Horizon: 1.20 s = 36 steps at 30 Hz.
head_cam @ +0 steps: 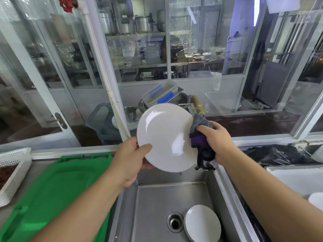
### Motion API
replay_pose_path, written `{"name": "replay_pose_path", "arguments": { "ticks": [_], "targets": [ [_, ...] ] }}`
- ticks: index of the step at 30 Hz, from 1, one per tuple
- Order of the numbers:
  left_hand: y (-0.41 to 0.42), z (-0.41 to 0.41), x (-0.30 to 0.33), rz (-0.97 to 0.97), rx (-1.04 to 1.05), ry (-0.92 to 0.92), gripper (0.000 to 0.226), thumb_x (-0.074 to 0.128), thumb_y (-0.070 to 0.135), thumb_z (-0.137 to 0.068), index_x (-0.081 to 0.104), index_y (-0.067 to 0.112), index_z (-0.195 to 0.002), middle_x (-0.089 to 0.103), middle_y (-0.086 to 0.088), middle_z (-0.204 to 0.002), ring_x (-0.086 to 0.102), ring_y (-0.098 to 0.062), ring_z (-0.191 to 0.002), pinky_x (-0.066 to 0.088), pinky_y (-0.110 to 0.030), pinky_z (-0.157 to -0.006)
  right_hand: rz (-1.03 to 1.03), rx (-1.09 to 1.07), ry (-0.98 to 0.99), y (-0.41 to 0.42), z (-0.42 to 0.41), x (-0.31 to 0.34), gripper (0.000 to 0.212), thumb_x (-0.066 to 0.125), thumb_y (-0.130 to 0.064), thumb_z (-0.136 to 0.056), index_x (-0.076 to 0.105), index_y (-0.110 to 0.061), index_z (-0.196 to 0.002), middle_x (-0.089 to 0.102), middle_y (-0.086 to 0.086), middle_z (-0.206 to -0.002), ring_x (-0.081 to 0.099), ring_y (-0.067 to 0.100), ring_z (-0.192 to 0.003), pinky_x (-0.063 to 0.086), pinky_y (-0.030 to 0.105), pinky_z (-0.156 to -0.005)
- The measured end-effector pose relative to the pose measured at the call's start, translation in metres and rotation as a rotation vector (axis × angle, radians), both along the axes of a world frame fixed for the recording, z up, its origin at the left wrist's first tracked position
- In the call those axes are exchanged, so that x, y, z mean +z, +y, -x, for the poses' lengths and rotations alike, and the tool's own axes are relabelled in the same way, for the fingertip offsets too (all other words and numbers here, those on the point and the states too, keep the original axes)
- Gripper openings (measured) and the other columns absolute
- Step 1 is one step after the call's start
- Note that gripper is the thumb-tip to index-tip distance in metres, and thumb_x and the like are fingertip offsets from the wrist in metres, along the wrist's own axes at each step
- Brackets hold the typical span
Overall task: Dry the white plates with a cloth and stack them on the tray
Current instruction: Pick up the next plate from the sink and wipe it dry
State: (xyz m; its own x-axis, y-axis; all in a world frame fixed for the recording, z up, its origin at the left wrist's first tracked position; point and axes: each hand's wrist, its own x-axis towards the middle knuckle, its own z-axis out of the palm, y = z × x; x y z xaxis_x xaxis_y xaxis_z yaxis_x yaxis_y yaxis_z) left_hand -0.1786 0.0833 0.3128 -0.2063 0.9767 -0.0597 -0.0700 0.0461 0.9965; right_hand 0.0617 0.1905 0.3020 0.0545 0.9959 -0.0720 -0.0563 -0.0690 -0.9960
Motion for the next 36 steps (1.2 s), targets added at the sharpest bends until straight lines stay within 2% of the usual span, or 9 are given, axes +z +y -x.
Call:
{"name": "replay_pose_path", "arguments": {
  "ticks": [2,6,13,17,20,24,26,30,36],
  "targets": [
    [0.000,-0.015,-0.002,-0.087,0.092,-0.032,0.029,0.058,-0.001,-0.101,0.071,0.022,-0.114,0.079,0.000,-0.111,0.075,-0.028,-0.101,0.065,-0.045,-0.068,0.045,-0.001,0.121,-0.003,0.007,-0.005,0.026,0.081,-0.027,-0.079,0.076,-0.021,-0.104,0.080,0.014,-0.095,0.077,0.028,-0.070,0.063,0.040,-0.060],
    [0.003,-0.040,-0.012,-0.213,0.214,-0.101,0.044,0.060,-0.004,-0.098,0.069,0.037,-0.112,0.077,0.010,-0.113,0.073,-0.020,-0.105,0.065,-0.045,-0.071,0.109,-0.047,0.291,-0.013,0.031,-0.014,0.024,0.080,-0.022,-0.087,0.071,-0.018,-0.109,0.080,0.015,-0.090,0.075,0.029,-0.066,0.062,0.042,-0.059],
    [-0.010,-0.066,-0.029,-0.237,0.226,-0.211,0.068,0.055,-0.013,-0.095,0.069,0.052,-0.107,0.076,0.014,-0.115,0.075,-0.013,-0.106,0.065,-0.046,-0.077,0.219,-0.106,0.384,-0.031,0.044,-0.038,0.023,0.076,-0.017,-0.089,0.070,-0.014,-0.111,0.079,0.016,-0.085,0.073,0.030,-0.061,0.060,0.039,-0.057],
    [-0.017,-0.061,-0.026,-0.158,0.135,-0.228,0.058,0.060,-0.013,-0.095,0.062,0.035,-0.126,0.076,0.009,-0.118,0.074,-0.019,-0.110,0.065,-0.047,-0.080,0.185,-0.093,0.327,-0.029,0.034,-0.036,0.021,0.075,-0.014,-0.088,0.071,-0.010,-0.109,0.076,0.017,-0.083,0.069,0.030,-0.063,0.059,0.038,-0.056],
    [-0.017,-0.043,-0.010,-0.052,0.096,-0.199,0.031,0.068,0.007,-0.097,0.067,0.028,-0.120,0.079,0.007,-0.110,0.072,-0.022,-0.109,0.064,-0.041,-0.079,0.099,-0.071,0.247,-0.025,0.026,-0.030,0.013,0.077,-0.014,-0.086,0.074,-0.016,-0.098,0.075,0.014,-0.082,0.069,0.026,-0.064,0.060,0.038,-0.057],
    [-0.009,-0.005,0.017,0.050,0.079,-0.122,0.018,0.063,0.029,-0.101,0.070,0.026,-0.117,0.080,-0.002,-0.104,0.073,-0.027,-0.101,0.058,-0.049,-0.091,-0.053,-0.020,0.053,-0.020,0.013,-0.017,0.017,0.078,-0.016,-0.081,0.077,-0.031,-0.088,0.079,0.004,-0.083,0.075,0.023,-0.070,0.064,0.038,-0.062],
    [-0.005,0.012,0.024,0.097,0.033,-0.060,0.019,0.060,0.024,-0.103,0.071,0.022,-0.119,0.080,-0.007,-0.104,0.074,-0.029,-0.094,0.059,-0.049,-0.088,-0.115,0.004,-0.053,-0.016,0.006,-0.008,0.020,0.080,-0.017,-0.080,0.077,-0.032,-0.093,0.080,0.000,-0.087,0.077,0.023,-0.078,0.065,0.040,-0.068],
    [-0.003,0.029,0.023,0.120,-0.114,0.092,0.023,0.053,0.009,-0.106,0.068,0.020,-0.120,0.081,-0.008,-0.106,0.078,-0.023,-0.087,0.065,-0.039,-0.069,-0.151,0.080,-0.128,-0.013,0.000,0.007,0.024,0.081,-0.016,-0.078,0.078,-0.035,-0.092,0.079,-0.004,-0.084,0.075,0.013,-0.071,0.059,0.026,-0.057],
    [-0.002,0.006,-0.001,-0.003,0.012,0.036,0.027,0.053,0.004,-0.105,0.073,0.023,-0.107,0.081,-0.003,-0.102,0.075,-0.019,-0.090,0.060,-0.038,-0.077,-0.080,-0.024,-0.081,-0.012,0.006,0.000,0.022,0.081,-0.029,-0.077,0.073,-0.035,-0.097,0.078,-0.008,-0.081,0.076,0.016,-0.073,0.057,0.026,-0.054]
  ]
}}
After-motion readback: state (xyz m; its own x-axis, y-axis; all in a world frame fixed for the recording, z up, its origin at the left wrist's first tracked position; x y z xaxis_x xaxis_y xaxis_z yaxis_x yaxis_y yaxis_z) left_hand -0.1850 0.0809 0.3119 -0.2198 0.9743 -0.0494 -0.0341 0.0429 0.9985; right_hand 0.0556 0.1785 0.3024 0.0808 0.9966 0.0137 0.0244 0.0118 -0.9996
